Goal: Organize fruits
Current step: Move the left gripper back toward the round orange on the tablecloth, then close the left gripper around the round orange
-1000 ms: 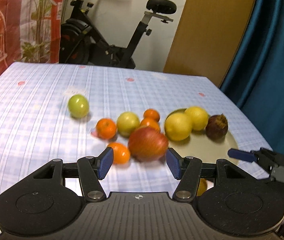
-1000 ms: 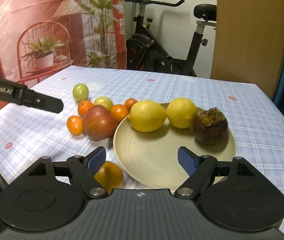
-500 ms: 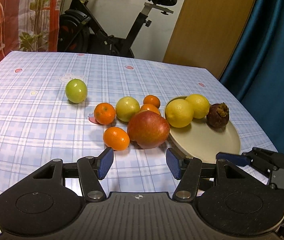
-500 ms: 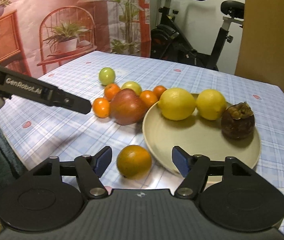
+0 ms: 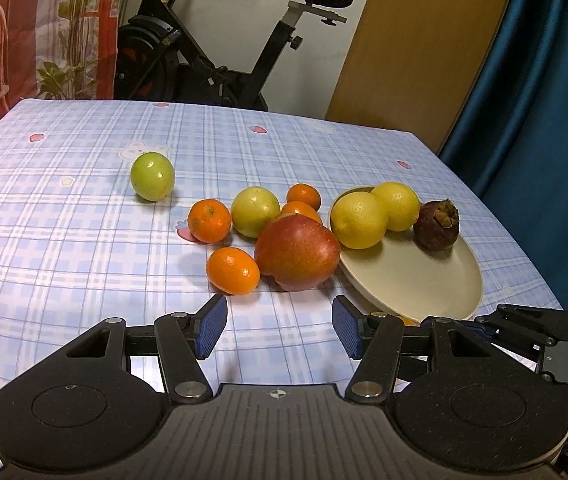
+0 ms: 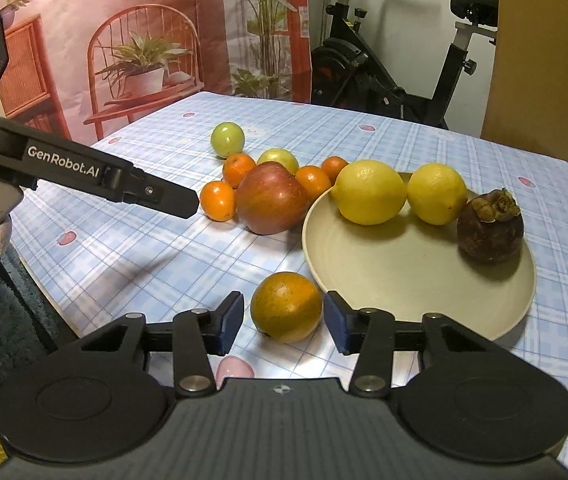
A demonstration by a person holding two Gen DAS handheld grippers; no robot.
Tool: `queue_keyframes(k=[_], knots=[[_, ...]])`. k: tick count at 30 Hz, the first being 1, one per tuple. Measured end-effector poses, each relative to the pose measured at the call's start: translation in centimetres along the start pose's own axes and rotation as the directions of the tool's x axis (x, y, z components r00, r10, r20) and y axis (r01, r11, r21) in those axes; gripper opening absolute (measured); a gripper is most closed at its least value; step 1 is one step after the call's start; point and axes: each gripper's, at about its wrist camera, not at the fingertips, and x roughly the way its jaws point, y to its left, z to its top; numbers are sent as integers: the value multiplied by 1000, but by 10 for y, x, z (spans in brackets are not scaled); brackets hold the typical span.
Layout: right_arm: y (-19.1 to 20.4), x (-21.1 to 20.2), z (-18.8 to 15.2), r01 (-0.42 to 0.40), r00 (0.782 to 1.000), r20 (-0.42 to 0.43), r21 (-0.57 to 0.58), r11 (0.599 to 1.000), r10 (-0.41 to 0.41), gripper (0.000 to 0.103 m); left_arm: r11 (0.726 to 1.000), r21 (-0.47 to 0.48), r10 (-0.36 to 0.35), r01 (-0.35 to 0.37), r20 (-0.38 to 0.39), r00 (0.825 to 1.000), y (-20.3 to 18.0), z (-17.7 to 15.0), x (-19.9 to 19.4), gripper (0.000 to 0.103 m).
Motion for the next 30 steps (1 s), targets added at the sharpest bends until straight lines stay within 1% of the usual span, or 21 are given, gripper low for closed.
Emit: queue_keyframes(k=[10,14,18,21,24,26,28,30], knots=[[1,4,-2,-9,1000,-22,8,1000,10,48,1000,1,-10,10,-5,1000,-1,-1,1,60],[0,8,-3,-15,999,-39,20,1000,16,48,1000,-1,-25,25,-12,1000,-3,-2,2,60],[3,12,-4,-35,998,-51,15,999,36,47,998,21,-59,60,-28,998,-9,-3,4,60],[6,18,-5,-51,997,-65,0,999,51,41,995,36,-90,92,-48,995,-15,-6,7,59],[7,22,-5,-57,996,-68,-3,998,57,41,990,48,-125,129,-78,989,-21,-8,14,58],[7,24,-5,-59,996,-66,-2,998,59,41,988,47,-145,150,-103,984,-22,-10,21,57],[9,25,-4,-61,996,-61,-8,998,61,41,985,38,-160,166,-120,980,-22,-9,27,53],[8,28,-3,-57,997,-56,-10,998,56,41,983,20,-177,181,-132,975,-19,-8,35,53]])
